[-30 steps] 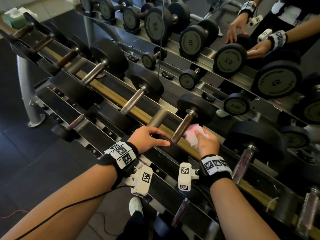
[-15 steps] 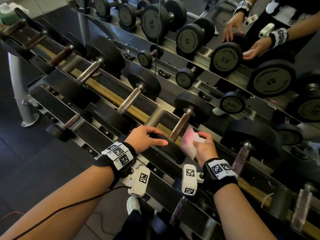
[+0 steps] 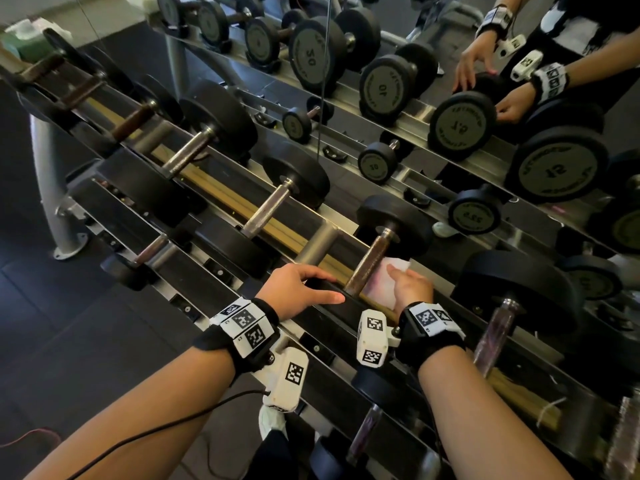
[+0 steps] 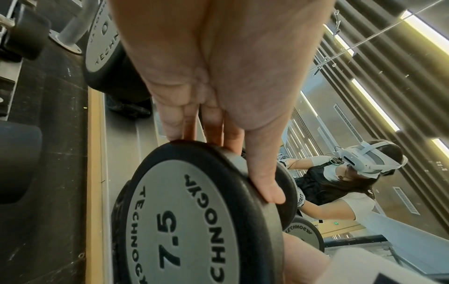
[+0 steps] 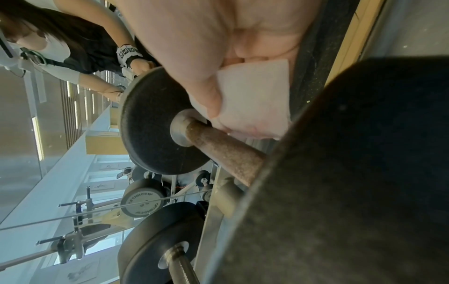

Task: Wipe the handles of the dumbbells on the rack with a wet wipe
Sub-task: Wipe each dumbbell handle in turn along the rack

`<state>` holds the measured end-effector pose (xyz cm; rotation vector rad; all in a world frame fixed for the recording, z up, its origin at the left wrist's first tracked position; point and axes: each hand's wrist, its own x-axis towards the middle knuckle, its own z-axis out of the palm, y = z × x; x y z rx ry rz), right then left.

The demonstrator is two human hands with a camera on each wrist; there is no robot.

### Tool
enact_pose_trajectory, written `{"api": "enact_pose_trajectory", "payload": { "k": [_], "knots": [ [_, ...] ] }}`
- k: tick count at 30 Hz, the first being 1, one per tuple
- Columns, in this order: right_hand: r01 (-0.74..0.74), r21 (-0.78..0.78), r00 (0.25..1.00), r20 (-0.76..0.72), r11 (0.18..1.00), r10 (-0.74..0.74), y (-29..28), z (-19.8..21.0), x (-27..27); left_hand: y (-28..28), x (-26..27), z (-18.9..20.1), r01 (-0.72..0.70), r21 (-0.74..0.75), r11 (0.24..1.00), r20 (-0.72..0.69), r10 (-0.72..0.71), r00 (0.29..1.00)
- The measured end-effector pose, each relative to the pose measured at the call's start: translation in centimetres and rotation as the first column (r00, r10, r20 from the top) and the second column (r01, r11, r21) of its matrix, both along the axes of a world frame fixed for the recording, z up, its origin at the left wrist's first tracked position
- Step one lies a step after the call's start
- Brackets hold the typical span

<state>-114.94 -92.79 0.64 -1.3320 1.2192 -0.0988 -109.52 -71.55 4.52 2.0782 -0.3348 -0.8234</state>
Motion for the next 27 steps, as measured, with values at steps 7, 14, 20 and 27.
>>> {"api": "enact_pose_trajectory", "payload": {
  "k": [7,14,20,27],
  "knots": [
    [-0.079,-0.005,0.996,0.040,0.997,0.079,1.0,1.3,0.9,0.0,0.1,0.0,-0.004,0.017,1.000,0.009,0.004,1.000],
    [-0.081,0.066,0.991,0.109,0.994,0.074,1.9,1.6,-0.1,0.1,0.1,0.1,0.016,0.027,1.000,0.022,-0.017,1.000],
    [-0.116,0.102,0.984,0.148,0.988,0.100,2.2,0.9,0.8,0.0,0.1,0.2,0.003,0.041,0.999,0.017,-0.004,1.000],
    [-0.355,0.100,0.921,0.207,0.930,0.329,2.3,0.5,-3.2,0.1,0.1,0.2,0.024,0.038,0.999,0.024,-0.025,0.999]
  ]
}}
